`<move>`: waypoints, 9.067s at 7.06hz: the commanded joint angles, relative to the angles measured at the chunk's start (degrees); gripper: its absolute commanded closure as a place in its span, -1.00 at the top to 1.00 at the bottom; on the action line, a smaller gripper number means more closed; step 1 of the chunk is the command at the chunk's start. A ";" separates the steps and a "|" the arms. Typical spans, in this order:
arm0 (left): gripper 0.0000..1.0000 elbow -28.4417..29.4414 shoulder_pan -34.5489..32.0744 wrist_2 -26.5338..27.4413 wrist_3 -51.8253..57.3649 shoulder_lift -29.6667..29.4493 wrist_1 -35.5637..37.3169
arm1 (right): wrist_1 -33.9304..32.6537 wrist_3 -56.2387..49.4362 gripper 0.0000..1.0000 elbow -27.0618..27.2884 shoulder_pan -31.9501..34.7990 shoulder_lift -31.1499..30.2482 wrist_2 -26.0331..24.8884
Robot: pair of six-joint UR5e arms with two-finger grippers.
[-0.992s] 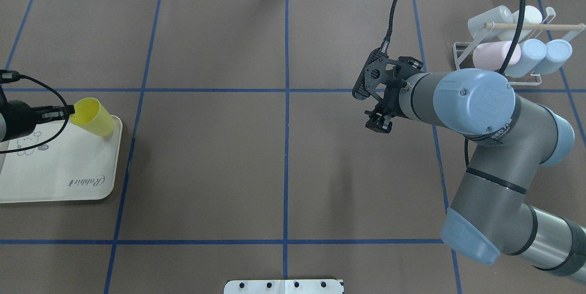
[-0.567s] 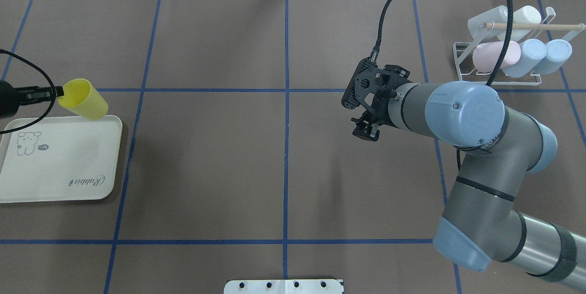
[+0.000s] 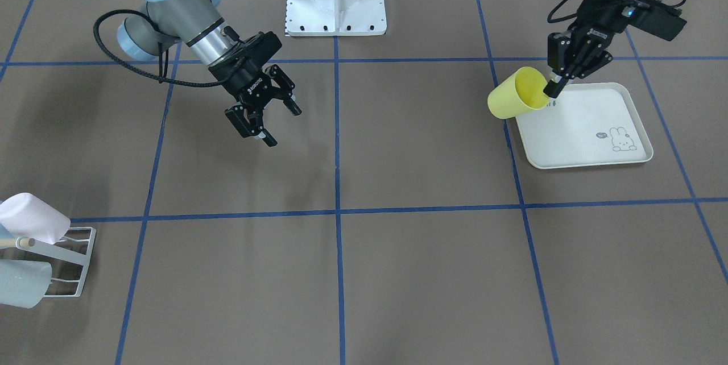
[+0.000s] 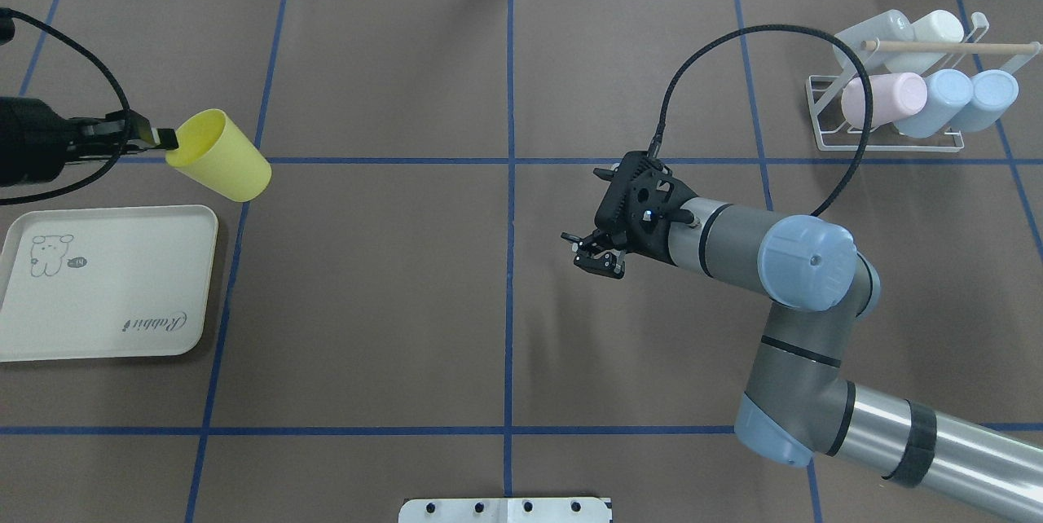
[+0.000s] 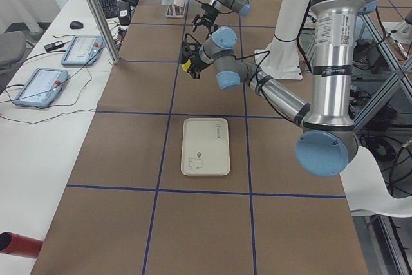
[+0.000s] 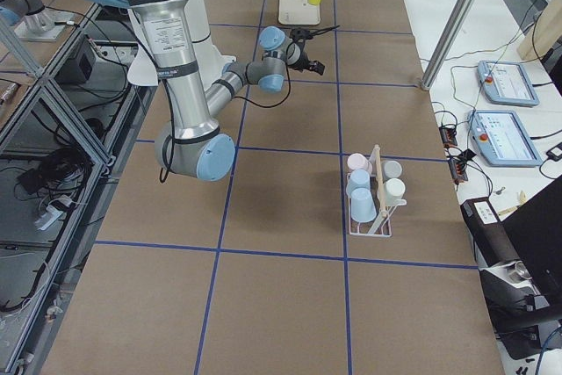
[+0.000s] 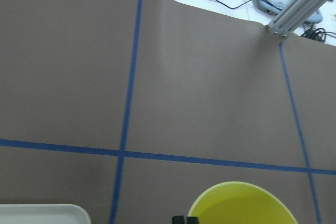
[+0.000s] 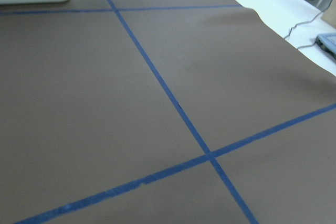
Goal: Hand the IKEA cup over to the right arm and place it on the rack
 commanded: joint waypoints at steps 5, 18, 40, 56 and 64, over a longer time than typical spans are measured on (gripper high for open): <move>-1.00 3.13 13.23 2.91 -18.24 -18.15 0.27 | 16.38 6.41 0.97 -6.31 -1.22 3.72 -0.03; -1.00 12.37 18.08 6.51 -19.30 -24.41 0.27 | 23.33 5.54 0.97 -3.67 -3.86 3.90 0.32; 1.00 -1.04 16.15 6.78 -4.68 -17.14 19.83 | -4.94 5.80 -1.00 11.48 0.60 -1.28 3.38; 1.00 -7.75 3.58 -0.05 30.53 3.02 21.36 | -52.61 -89.97 -1.00 14.35 48.35 -9.19 6.57; 1.00 -10.22 2.96 -1.31 30.97 3.63 21.63 | -52.09 -97.45 -1.00 10.67 48.35 -11.65 -3.28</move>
